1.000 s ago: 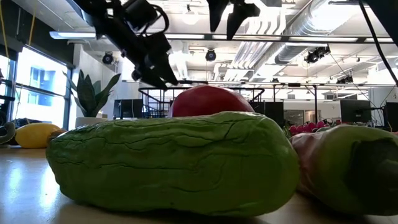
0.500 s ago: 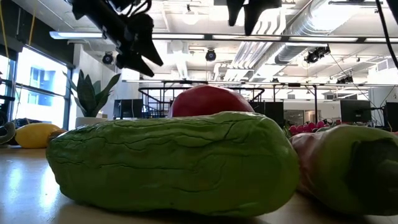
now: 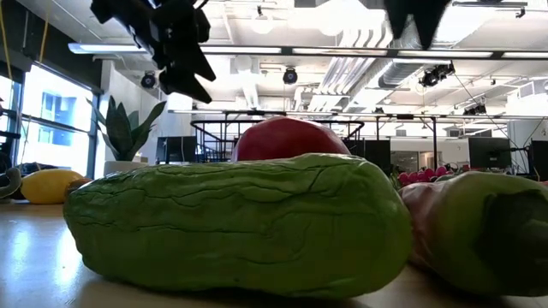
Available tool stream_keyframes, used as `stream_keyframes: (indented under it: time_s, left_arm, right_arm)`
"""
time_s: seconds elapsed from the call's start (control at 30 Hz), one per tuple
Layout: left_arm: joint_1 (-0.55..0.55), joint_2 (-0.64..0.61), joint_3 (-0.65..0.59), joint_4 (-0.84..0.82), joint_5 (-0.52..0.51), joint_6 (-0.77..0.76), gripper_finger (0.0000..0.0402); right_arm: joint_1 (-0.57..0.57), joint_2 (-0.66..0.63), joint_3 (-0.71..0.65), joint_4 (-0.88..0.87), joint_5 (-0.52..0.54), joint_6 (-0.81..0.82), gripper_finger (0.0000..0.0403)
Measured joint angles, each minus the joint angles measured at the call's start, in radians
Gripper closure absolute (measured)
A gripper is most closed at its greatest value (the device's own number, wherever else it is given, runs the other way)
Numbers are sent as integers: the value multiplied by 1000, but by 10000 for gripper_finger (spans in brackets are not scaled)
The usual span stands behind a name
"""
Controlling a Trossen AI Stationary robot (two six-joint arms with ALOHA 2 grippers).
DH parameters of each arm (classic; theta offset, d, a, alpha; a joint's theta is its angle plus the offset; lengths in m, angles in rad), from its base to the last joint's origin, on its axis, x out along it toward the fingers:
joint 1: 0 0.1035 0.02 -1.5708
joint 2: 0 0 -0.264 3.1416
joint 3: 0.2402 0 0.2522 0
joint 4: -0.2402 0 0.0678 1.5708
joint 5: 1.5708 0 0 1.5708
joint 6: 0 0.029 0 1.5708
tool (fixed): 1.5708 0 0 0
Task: Build produce basket
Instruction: Put the bottom right onion into the wire basket
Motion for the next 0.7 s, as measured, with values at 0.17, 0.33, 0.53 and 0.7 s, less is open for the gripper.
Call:
stream_keyframes:
  time_s: [0.17,0.33,0.53,0.7]
  left_arm:
    - [-18,0,0,-25,-15,0,64]
    - [-24,0,0,-24,-17,0,64]
    - [-24,0,0,-24,-11,-1,64]
    - [-25,0,0,-24,-9,-32,64]
  right_arm:
    - [47,-66,-122,0,-64,107,139]
    - [83,-131,-244,53,-146,120,139]
    - [116,-202,-382,205,-274,63,139]
    - [155,-210,-444,250,-324,13,139]
